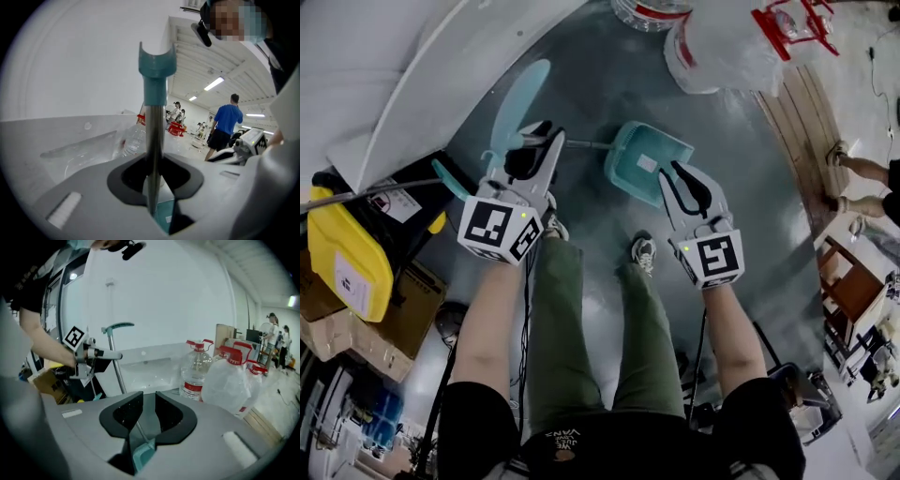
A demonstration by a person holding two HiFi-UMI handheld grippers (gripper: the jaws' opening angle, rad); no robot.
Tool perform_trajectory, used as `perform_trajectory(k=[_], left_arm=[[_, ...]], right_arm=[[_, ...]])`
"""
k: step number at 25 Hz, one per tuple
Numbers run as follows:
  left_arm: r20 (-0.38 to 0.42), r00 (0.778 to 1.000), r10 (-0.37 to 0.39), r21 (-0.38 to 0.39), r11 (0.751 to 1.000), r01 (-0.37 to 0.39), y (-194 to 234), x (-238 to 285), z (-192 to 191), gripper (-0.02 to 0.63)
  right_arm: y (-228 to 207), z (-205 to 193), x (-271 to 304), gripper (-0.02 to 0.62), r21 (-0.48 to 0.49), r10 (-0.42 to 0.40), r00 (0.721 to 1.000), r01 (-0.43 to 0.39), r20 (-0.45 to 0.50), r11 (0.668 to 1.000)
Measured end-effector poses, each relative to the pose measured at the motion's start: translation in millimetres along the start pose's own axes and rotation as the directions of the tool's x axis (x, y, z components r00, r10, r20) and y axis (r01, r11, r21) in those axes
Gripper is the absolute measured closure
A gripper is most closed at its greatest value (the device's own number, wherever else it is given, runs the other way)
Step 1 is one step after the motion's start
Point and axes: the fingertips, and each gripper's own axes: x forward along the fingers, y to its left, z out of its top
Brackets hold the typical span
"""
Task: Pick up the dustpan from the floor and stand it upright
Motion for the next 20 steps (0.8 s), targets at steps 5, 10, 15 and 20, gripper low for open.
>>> perform_trajectory(k=[5,10,15,20], left_arm=[[-0.01,0.999,0.047,0.061,0.997,-0.046,12,-13,18,0.472],[-0.032,0.994,0.109,0.115,0.988,-0.105,40,-42,27,0.471],[-0.046,0.984,0.171,0.181,0.97,-0.16,80,-72,33,0.471],[-0.058,0.972,0.226,0.228,0.951,-0.208,129,-108,36,0.472]], right_arm=[[3,63,-40,0.514,0.066,-0.03,0.992,0.022,0.123,0.998],[16,111,-55,0.514,0.101,-0.045,0.98,0.025,0.194,0.995],[36,148,-44,0.514,0.113,-0.029,0.969,0.002,0.244,0.994],[71,169,-13,0.52,0.099,0.04,0.966,-0.067,0.254,0.993]])
